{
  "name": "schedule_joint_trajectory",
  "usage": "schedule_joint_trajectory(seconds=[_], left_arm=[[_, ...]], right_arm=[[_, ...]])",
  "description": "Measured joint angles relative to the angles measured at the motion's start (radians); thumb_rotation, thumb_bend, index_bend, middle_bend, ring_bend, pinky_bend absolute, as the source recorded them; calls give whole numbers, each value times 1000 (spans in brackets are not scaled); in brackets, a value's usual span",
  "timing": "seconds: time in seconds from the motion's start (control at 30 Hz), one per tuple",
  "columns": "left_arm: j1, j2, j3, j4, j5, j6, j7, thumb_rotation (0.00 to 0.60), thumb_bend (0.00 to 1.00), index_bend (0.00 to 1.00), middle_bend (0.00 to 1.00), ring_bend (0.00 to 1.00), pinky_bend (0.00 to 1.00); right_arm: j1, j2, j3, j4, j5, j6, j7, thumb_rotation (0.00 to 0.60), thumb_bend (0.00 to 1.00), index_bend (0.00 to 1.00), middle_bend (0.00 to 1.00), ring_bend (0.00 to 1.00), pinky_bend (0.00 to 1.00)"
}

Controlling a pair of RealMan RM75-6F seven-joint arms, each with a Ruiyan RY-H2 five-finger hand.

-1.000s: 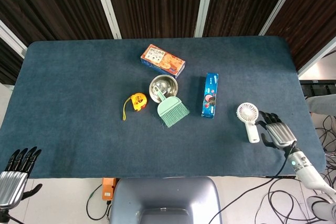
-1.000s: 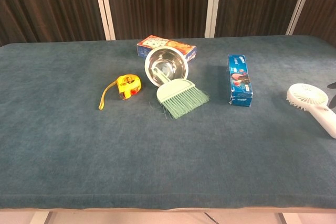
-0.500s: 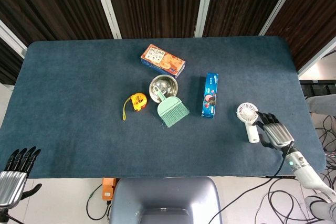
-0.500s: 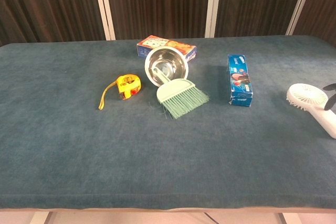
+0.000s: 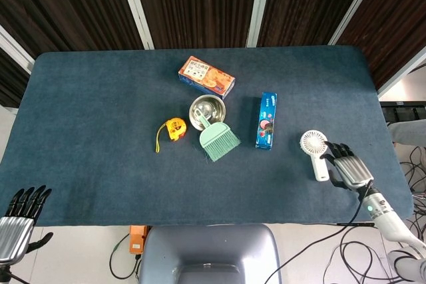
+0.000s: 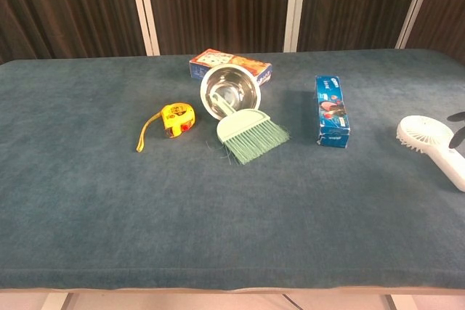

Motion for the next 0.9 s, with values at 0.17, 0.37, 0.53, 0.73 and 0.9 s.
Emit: schedule_joint_trajectory(seconds=[0.17,0.37,0.53,0.73,0.9], left_arm=[[3,5,-5,-8,4,17,-2,600,99,0,62,28,46],[7,10,-22,-25,4,52,-26,600,99,0,48,22,46],[18,15,-54,-102,-36,77,-29,600,99,0,0,0,46],[22,29,-49,-173,-61,41,14,600,99,0,0,0,46],[23,36,-43,-198,-67,15,59,600,98,0,0,0,46]], right_arm=[[-21,55,20,-79,-20,134,6,600,582,231,0,0,0],[-69,151,42,-251,-64,335,-17,600,549,20,0,0,0],[-139,194,40,-395,-83,456,-174,600,443,0,0,0,0],[-246,216,28,-584,-37,511,-452,600,413,0,0,0,0],[-287,231,26,-654,7,504,-529,600,412,0,0,0,0]])
